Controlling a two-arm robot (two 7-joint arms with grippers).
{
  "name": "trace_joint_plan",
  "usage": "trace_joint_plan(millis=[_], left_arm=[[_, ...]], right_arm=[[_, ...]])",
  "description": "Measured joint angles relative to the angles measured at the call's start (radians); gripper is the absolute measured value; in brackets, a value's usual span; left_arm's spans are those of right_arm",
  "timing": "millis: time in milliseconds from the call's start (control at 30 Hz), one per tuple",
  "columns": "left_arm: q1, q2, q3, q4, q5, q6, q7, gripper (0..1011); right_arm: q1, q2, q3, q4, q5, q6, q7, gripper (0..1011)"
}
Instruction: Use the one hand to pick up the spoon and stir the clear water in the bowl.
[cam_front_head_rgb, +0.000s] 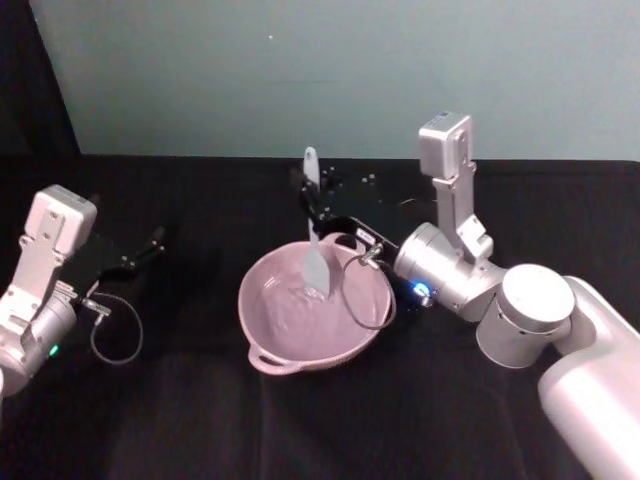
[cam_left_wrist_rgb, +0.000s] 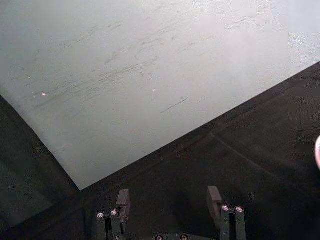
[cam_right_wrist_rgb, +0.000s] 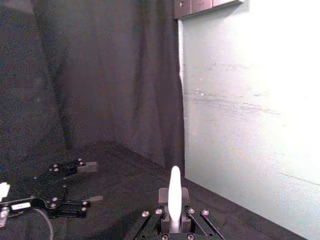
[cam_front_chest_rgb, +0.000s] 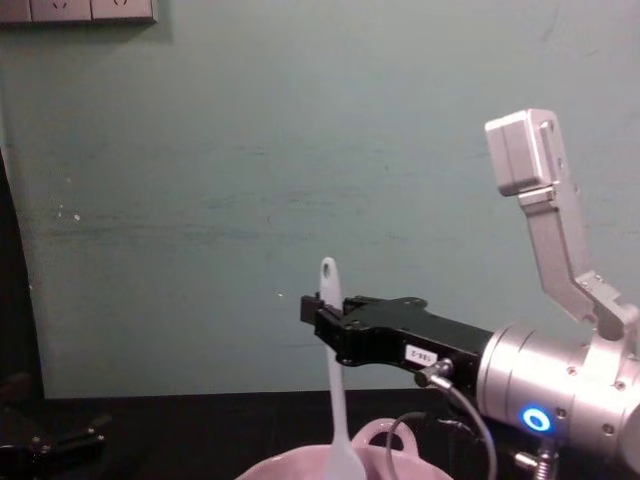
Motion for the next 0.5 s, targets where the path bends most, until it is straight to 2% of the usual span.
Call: trace_joint_plan(millis=[233, 500], left_arm=[[0.000, 0.000, 0.000, 0.000, 0.000, 0.000, 0.000, 1011], [0.000, 0.000, 0.000, 0.000, 0.000, 0.000, 0.000, 1011]], right_arm=[[-0.024, 0.030, 0.019, -0.040, -0.004, 0.006, 0.011, 116], [-0.085, 0.088, 0.023, -0.148, 0.022, 0.038, 0.060, 117]])
